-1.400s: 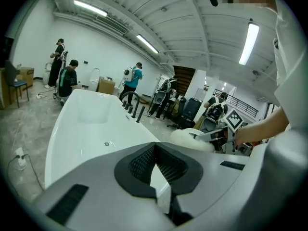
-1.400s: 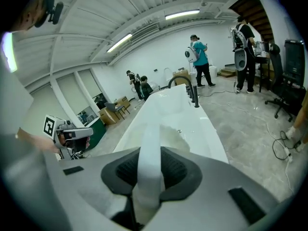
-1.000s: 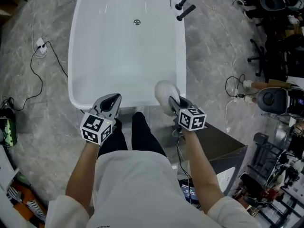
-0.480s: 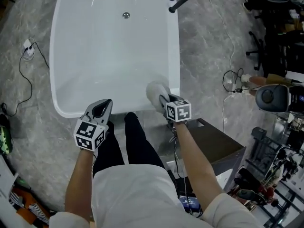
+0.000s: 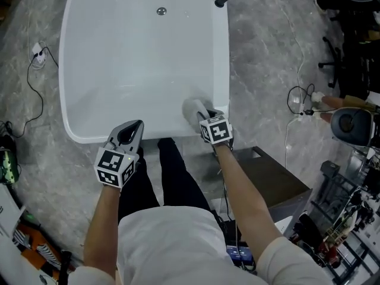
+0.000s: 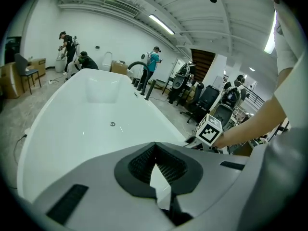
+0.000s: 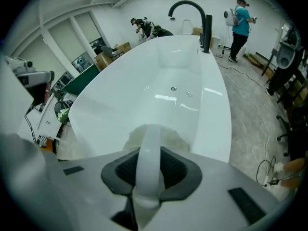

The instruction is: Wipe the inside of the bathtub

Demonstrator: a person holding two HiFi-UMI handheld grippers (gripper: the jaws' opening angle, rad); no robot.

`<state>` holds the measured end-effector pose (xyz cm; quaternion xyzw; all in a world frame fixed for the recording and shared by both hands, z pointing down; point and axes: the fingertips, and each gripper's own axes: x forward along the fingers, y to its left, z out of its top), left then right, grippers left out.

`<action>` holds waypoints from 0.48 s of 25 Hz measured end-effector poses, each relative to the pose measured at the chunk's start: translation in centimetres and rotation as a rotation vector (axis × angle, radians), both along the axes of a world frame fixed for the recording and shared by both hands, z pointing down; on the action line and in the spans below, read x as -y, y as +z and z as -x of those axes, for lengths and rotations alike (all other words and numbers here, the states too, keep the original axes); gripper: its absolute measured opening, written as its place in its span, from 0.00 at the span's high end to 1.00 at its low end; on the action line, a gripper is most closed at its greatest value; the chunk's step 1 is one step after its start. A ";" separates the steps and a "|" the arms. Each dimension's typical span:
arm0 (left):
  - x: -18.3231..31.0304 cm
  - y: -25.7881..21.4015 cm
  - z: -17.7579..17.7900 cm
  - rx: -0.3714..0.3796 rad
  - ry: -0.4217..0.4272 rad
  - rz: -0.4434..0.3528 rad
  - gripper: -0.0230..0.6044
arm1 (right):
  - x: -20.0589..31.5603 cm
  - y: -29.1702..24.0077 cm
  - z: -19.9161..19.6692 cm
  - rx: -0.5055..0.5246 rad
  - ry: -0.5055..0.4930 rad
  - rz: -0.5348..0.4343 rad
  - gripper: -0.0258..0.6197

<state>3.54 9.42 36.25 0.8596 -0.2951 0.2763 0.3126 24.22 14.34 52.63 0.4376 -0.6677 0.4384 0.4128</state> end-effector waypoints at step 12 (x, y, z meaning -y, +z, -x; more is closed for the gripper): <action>-0.8 2.7 0.7 -0.008 0.024 0.033 0.96 | 0.1 3.6 1.3 -0.084 -0.028 0.193 0.81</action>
